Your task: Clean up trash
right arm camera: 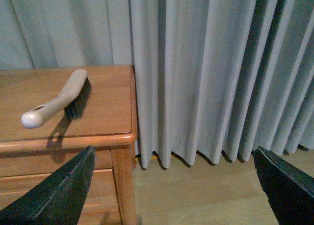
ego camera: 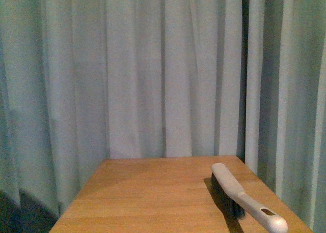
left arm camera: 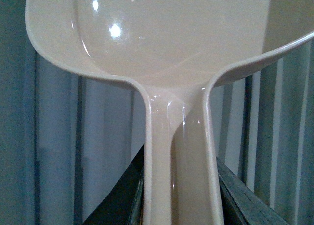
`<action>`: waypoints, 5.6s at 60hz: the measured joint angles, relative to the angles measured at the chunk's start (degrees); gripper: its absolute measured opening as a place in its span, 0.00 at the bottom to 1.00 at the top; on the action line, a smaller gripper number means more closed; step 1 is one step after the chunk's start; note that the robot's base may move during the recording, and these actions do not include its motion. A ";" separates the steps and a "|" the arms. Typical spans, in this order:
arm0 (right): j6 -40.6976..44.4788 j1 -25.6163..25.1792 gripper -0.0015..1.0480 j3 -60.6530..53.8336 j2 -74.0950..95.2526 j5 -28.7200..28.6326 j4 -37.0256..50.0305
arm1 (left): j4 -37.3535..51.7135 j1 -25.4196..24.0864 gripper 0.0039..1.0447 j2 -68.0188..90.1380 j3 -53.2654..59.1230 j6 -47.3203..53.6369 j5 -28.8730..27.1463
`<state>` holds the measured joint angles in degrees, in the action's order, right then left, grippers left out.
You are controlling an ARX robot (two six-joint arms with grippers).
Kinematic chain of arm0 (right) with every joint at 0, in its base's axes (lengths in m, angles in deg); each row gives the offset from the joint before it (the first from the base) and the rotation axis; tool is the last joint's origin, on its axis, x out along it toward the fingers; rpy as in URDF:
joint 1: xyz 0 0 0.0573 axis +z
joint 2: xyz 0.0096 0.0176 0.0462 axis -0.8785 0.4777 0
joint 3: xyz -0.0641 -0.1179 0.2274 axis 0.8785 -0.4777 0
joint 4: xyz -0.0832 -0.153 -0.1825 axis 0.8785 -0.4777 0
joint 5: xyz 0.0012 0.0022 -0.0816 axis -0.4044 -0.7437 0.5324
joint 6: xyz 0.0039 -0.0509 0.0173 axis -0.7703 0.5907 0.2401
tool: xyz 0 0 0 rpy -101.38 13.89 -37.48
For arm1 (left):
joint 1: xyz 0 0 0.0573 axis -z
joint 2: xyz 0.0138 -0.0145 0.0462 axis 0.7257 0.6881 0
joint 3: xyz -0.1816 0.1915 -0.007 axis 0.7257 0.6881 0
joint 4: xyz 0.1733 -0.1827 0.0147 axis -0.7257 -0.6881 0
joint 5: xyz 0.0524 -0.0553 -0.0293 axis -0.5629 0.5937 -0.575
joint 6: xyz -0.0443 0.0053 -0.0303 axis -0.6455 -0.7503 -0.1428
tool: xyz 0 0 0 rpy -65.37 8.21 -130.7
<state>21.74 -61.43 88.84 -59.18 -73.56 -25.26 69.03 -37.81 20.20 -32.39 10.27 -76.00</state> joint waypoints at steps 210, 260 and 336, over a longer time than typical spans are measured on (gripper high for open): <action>-1.03 35.65 0.18 29.35 51.93 36.70 26.01 | 0.07 -6.69 0.25 -0.96 1.88 -2.51 4.02; 11.96 41.55 0.18 26.91 45.33 44.09 33.70 | 0.07 -6.69 0.25 -0.96 1.88 -2.49 4.59; 12.26 41.70 0.18 26.95 45.66 43.78 33.73 | 0.13 -6.84 0.25 -1.07 1.99 -2.75 4.02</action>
<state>34.00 -19.73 115.79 -13.52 -29.78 8.47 69.16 -44.65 19.13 -30.40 7.51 -71.98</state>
